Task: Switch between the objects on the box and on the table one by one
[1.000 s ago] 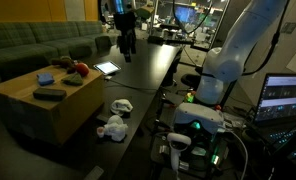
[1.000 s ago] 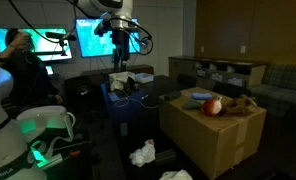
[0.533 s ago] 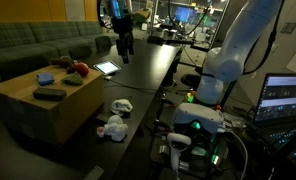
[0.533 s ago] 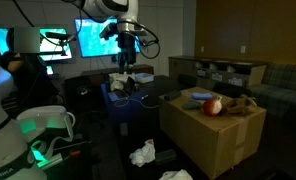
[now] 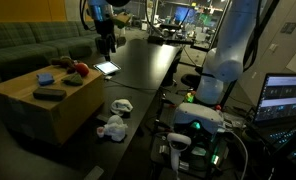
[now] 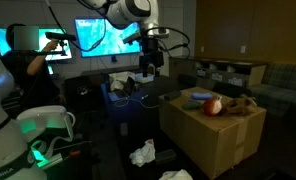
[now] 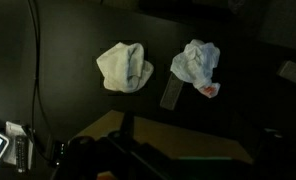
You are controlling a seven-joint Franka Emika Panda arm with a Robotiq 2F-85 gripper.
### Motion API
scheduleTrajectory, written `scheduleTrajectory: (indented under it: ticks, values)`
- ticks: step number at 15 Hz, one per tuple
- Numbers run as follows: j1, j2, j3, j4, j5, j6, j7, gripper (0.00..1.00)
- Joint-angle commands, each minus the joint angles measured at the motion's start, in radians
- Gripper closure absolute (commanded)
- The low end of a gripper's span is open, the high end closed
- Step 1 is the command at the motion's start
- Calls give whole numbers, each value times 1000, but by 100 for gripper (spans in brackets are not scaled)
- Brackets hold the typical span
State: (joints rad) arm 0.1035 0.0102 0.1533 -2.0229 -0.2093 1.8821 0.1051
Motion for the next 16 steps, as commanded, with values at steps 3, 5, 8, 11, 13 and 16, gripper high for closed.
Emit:
scheduleTrajectory:
  ticks: [3,5,8,11,13,16]
  values:
    - [8,226,-31,258,-70,39,-92,0]
    - [10,295,-42,335,-92,58,-115,0]
    - [14,390,-66,438,-122,110,-120,0]
    - [21,472,-104,518,-166,210,-78,0]
    - [29,527,-136,564,-201,299,-41,0]
    - [46,608,-192,631,-243,418,23,0]
